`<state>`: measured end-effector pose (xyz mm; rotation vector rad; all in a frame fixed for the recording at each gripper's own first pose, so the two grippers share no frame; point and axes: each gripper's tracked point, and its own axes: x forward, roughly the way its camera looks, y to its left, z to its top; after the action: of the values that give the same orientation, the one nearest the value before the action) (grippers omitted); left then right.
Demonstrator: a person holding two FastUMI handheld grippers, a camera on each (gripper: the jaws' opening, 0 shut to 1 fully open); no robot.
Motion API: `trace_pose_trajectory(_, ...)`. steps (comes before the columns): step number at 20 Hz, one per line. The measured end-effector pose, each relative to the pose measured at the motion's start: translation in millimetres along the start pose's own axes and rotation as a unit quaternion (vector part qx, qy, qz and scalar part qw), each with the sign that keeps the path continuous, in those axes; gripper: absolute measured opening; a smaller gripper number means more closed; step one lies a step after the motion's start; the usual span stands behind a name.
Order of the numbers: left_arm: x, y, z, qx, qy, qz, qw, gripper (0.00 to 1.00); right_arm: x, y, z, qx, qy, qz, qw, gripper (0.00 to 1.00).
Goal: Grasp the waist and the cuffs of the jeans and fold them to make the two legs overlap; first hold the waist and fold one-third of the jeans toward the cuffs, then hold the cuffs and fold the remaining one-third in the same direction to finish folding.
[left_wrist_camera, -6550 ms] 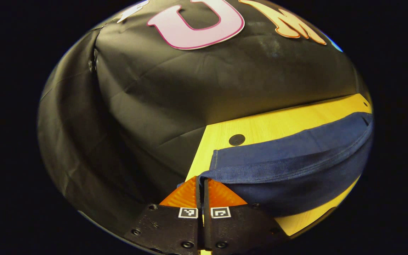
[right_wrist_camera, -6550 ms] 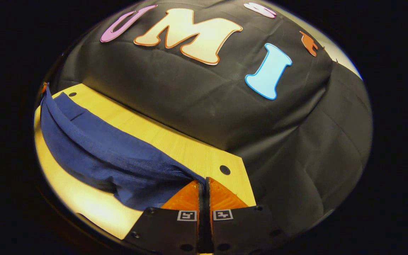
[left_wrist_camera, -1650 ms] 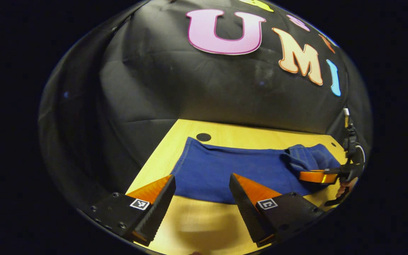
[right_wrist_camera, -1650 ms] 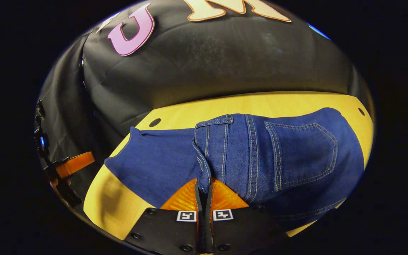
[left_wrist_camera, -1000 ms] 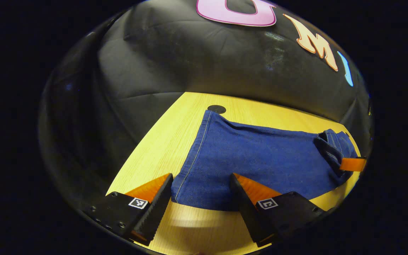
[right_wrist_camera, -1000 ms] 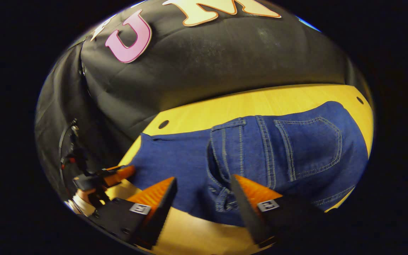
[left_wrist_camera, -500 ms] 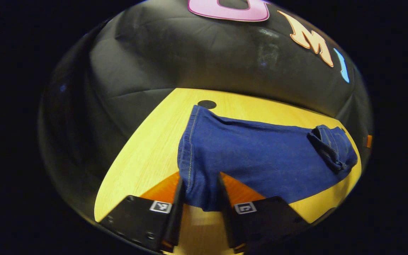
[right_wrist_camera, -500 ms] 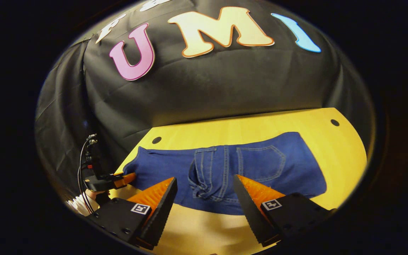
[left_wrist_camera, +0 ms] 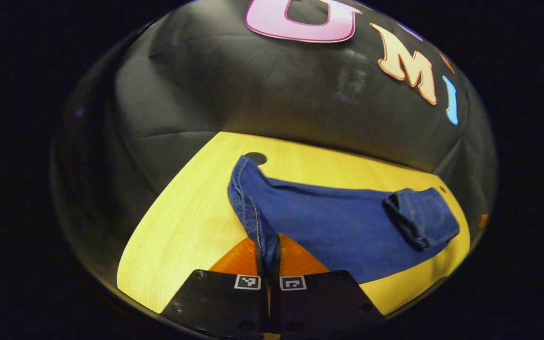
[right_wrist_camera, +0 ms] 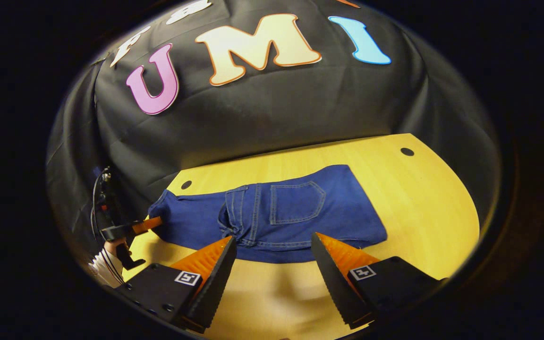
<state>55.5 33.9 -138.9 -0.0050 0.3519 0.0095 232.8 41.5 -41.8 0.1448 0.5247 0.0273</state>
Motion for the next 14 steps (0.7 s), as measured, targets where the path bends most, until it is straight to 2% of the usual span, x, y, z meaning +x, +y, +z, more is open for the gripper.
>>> trace_pose_trajectory(1, -0.7, -17.6, 12.6, 0.004, -0.007, -0.011, 1.0, 0.0, -2.8, -6.9, 2.3, 0.006, -0.002, -0.001, 1.0, 0.94)
trace_pose_trajectory(2, -1.8, -37.7, 24.3, 0.007, -0.014, -0.021, 1.0, 0.0, -5.8, -14.9, 5.1, 0.014, -0.004, 0.002, 1.0, 0.98)
trace_pose_trajectory(5, -2.4, -101.2, 50.9, 0.015, -0.038, -0.048, 0.998, 0.0, -11.9, -48.4, 13.0, 0.018, -0.011, 0.006, 1.0, 0.94)
trace_pose_trajectory(7, -4.3, -150.5, 69.6, 0.008, -0.054, -0.067, 0.996, 0.0, -20.3, -76.8, 19.4, 0.009, -0.013, 0.009, 1.0, 0.98)
trace_pose_trajectory(8, -4.7, -178.0, 78.9, 0.003, -0.062, -0.078, 0.995, 0.0, -26.0, -90.5, 24.6, 0.005, -0.016, 0.012, 1.0, 0.94)
trace_pose_trajectory(10, -2.0, -233.7, 88.9, -0.006, -0.07, -0.1, 0.993, 0.0, -34.4, -117.9, 32.6, 0.002, -0.02, 0.018, 1.0, 0.94)
trace_pose_trajectory(11, -0.9, -260.2, 91.2, -0.009, -0.073, -0.109, 0.991, 0.0, -37.4, -130.6, 33.2, -0.001, -0.02, 0.02, 1.0, 0.98)
trace_pose_trajectory(14, 9.5, -335.7, 96.6, 0.006, -0.087, -0.122, 0.989, 0.0, -48.2, -173.6, 38.7, -0.026, -0.025, 0.007, 0.999, 0.98)
